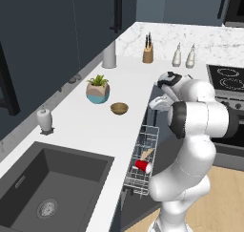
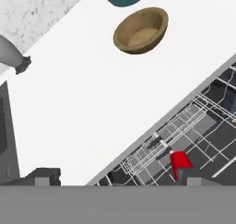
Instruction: Pick up the cup and bowl from the counter, place them in the dishwasher, and close the dishwasher door.
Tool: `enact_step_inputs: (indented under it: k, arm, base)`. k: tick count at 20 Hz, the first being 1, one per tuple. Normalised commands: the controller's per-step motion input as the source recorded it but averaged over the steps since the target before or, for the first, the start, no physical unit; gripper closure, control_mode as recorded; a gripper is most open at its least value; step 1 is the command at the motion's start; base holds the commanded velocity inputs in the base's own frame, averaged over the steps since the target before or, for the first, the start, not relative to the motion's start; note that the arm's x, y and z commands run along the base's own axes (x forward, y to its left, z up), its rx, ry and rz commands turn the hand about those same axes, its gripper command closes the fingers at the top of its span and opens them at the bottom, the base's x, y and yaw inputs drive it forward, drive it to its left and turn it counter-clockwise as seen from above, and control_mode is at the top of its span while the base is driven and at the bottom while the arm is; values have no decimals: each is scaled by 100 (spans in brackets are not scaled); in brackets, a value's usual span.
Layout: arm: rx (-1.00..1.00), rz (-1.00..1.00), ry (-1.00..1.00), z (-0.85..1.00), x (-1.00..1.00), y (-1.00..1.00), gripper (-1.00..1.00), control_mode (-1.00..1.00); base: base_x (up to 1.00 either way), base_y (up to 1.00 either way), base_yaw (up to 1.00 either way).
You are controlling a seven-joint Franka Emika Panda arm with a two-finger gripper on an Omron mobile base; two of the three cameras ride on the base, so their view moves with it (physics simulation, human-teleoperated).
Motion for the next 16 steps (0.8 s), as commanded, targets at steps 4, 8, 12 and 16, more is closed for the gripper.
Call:
enact_step_inputs:
  k: [4,8,12,16]
  arm:
    - [-2,-20,3,17,17,56,-100,-100]
    - [-5,-23,8,0,30,46,-100,-100]
    - [-7,-21,15,0,36,33,-100,-100]
    - [-8,-17,26,-1,43,33,-100,-100]
  base:
    - [0,0,0]
    - [0,0,0]
    - [0,0,0]
    - [0,0,0]
